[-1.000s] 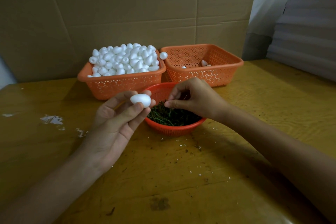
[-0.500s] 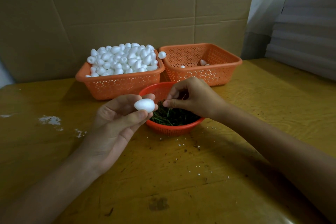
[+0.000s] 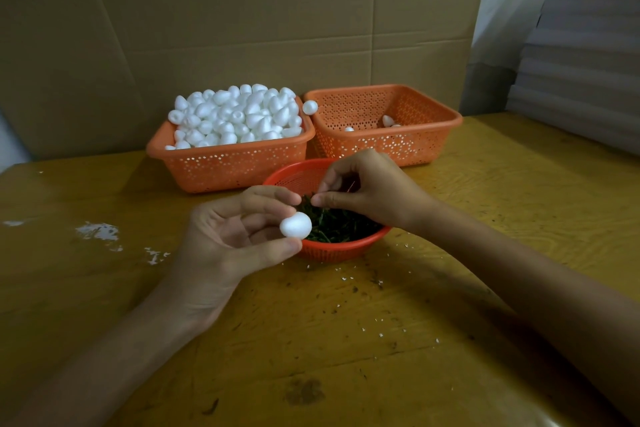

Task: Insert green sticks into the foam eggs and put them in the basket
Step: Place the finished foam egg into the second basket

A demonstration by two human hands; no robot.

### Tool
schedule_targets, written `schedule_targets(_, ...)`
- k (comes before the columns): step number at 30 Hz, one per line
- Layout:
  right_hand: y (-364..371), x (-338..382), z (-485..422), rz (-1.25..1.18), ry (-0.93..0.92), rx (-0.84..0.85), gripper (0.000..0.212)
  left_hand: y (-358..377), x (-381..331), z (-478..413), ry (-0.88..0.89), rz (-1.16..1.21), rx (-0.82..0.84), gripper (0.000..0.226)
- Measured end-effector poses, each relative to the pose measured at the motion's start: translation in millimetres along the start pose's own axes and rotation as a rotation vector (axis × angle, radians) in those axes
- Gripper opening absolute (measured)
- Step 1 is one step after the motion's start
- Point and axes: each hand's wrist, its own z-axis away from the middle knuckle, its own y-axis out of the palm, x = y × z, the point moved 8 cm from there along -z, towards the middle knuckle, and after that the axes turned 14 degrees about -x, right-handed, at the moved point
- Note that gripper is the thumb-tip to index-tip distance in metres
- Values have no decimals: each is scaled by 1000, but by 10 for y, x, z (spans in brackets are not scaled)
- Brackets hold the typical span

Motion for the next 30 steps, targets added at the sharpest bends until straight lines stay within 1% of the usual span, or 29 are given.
schedule_targets(3, 7, 2, 5, -4, 2, -8, 14, 66, -127, 26, 59, 83, -18, 29)
schedule_targets(5, 9, 0, 7, -5, 5, -7, 14, 96, -160, 47, 85, 88, -15, 26)
schedule_targets(10, 4, 1, 7, -1, 6, -12, 15, 134, -220, 55, 90, 41, -21, 30)
schedule_targets(14, 3, 7, 8, -5, 9, -11, 15, 133, -246, 66, 131, 9, -22, 26)
schedule_targets(17, 0, -6, 3, -13, 23, -23, 15, 144, -248, 67, 115, 5, -28, 35)
schedule_targets(21, -12, -15, 10, -21, 37, -52, 15, 164, -257, 60, 97, 31, -28, 61)
schedule_targets(23, -11, -10, 13, -24, 35, -48, 14, 166, -264, 55, 95, 26, -31, 64)
schedule_targets(26, -8, -6, 11, -21, 34, -39, 14, 165, -274, 58, 85, 38, -37, 57)
schedule_targets(30, -9, -6, 11, -18, 38, -34, 14, 169, -296, 67, 109, 3, -33, 41)
